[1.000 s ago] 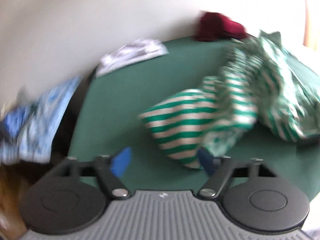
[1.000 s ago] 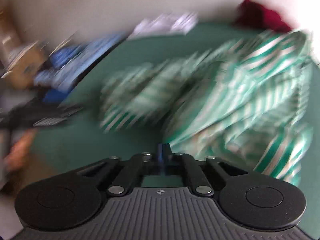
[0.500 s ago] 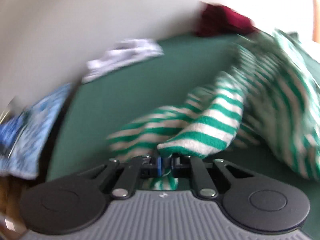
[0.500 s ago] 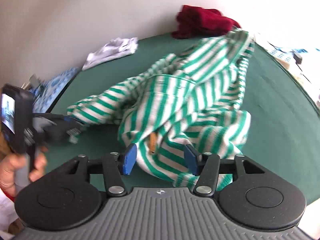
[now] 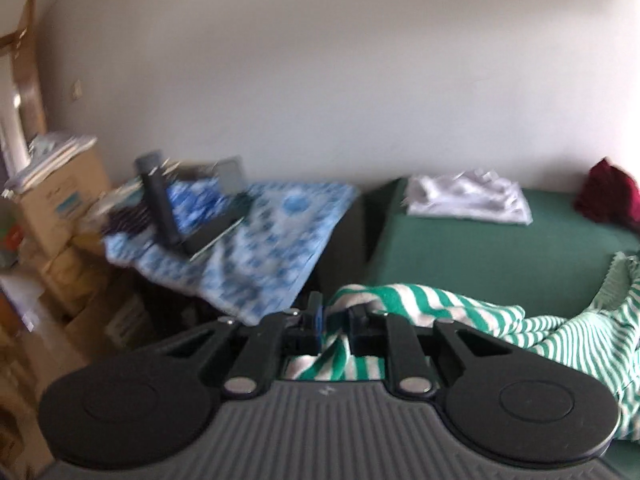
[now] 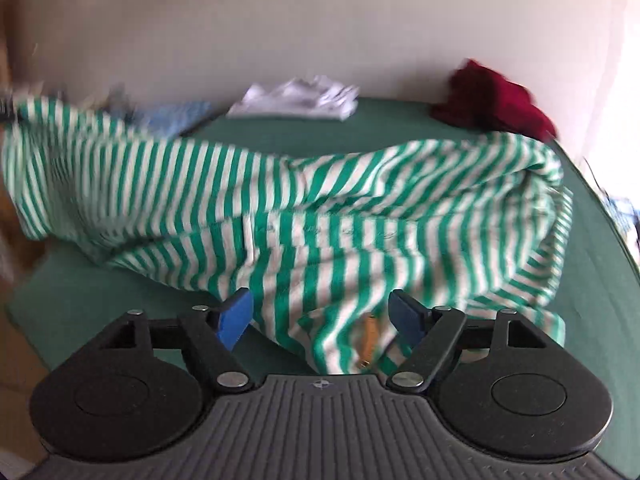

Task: Fold clothes

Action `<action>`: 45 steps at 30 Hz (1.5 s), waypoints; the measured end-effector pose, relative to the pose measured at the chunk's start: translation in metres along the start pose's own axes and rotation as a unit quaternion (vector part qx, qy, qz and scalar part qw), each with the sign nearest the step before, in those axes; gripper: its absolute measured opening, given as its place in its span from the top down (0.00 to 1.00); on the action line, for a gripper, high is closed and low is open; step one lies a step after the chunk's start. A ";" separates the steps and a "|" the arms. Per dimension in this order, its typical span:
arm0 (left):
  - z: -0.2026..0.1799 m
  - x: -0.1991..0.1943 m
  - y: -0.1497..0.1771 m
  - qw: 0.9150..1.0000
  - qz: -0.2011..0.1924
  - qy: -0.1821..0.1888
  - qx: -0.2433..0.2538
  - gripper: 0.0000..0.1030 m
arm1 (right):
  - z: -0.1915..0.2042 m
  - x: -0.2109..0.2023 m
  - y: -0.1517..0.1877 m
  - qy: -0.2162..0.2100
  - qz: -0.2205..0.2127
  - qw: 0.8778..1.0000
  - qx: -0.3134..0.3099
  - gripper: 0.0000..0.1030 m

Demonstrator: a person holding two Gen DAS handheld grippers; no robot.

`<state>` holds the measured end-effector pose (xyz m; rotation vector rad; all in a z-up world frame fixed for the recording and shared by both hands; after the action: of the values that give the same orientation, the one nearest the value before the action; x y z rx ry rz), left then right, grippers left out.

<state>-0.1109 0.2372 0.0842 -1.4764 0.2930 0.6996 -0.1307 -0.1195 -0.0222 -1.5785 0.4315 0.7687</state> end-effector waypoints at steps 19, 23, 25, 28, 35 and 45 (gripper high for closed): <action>-0.051 0.010 0.022 0.989 0.003 0.056 0.135 0.17 | -0.032 -0.030 0.032 0.038 0.056 0.995 0.074 0.99; -0.131 0.011 0.068 0.961 0.030 0.158 0.224 0.14 | -0.052 -0.039 0.054 0.112 0.068 0.983 0.125 0.57; -0.160 0.013 0.094 0.948 0.043 0.176 0.262 0.11 | -0.068 -0.048 0.062 0.147 0.056 0.972 0.176 0.34; -0.178 0.029 0.118 0.941 0.062 0.162 0.291 0.11 | -0.083 -0.055 0.067 0.172 0.038 0.958 0.225 0.26; -0.162 0.045 0.124 0.956 0.114 0.161 0.217 0.36 | -0.102 -0.025 0.075 0.177 0.041 0.944 0.275 0.37; -0.119 0.029 0.130 0.982 0.146 0.056 0.106 0.81 | -0.157 -0.112 0.038 0.036 -0.091 0.927 0.363 0.87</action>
<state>-0.1378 0.1226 -0.0503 -1.2821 0.6623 0.7936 -0.1999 -0.2958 0.0300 -0.9290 0.5371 0.3390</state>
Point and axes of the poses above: each gripper's, at about its wrist camera, not at the fingertips, and x roughly the way its jaws point, z to its left, y to its underside, the point moved 7 cm from there along x, roughly the way its jaws point, and after that the axes turned 3 degrees about z, right-handed, at the moved point
